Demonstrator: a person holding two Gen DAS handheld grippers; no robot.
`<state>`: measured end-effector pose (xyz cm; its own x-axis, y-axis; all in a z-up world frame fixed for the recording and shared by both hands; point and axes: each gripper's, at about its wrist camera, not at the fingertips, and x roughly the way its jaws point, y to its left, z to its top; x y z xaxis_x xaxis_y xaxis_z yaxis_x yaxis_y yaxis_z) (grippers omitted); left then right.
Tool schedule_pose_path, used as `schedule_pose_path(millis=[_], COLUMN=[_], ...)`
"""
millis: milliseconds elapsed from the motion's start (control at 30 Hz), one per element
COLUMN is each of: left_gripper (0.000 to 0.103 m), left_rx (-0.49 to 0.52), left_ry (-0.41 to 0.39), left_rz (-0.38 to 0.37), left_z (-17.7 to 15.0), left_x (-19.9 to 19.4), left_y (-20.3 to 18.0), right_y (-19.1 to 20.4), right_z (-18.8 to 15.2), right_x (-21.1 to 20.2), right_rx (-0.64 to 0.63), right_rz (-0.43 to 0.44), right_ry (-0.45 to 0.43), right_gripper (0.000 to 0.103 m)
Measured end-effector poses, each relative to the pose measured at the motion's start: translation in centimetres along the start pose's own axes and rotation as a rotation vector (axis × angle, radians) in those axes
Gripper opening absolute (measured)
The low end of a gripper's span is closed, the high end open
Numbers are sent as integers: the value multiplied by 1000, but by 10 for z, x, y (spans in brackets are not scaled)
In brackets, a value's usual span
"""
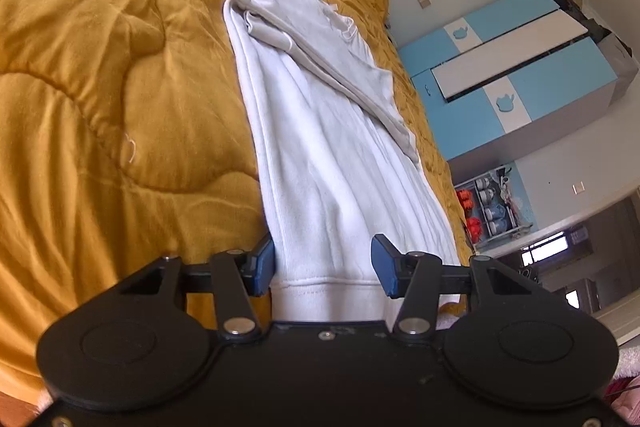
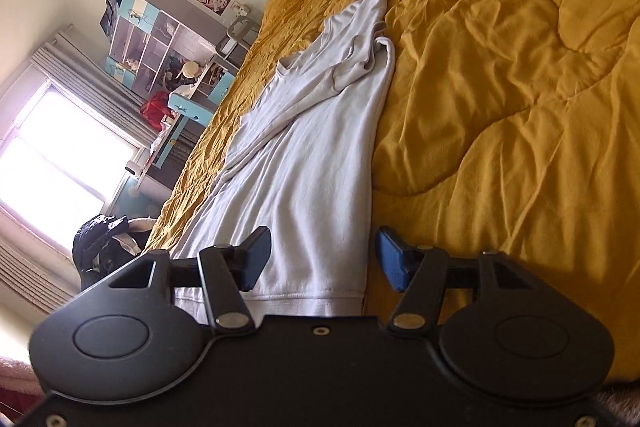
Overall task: Fold small clothes
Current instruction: 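Move both tools toward the hem of the narrowed sweatshirt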
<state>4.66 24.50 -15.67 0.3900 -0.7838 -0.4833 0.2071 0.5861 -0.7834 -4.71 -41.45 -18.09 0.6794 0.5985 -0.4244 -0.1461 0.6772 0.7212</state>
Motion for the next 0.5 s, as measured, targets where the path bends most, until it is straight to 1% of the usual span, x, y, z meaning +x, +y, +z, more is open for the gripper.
schedule_pose_path(millis=[33,133,267,367,433,467,500], left_gripper=[54,56,56,55,54,51,51], left_rx=[5,-19,-20,-23,-9,-1,0], left_ry=[7,17,32,29,28,27,31], left_rz=[-1,-37,-67,-83,-82,-73,-70], left_z=[1,4,6,4,2,2,2], left_x=[2,3,5,1,0,0,1], left_y=[0,5,9,9,7,6,5], right_y=[-1,-4,-12,-14,-14,-13,-13], right_z=[-1,-5,-11,-18,-22,-24,-26], right_x=[1,2,-3,-3,-2,-1,0], right_rx=[5,22,66,86,90,90,91], right_rz=[13,46,94,126,132,129,127], right_ry=[8,34,48,77,98,102,102], right_gripper=[60,60,60,60,60,60,60])
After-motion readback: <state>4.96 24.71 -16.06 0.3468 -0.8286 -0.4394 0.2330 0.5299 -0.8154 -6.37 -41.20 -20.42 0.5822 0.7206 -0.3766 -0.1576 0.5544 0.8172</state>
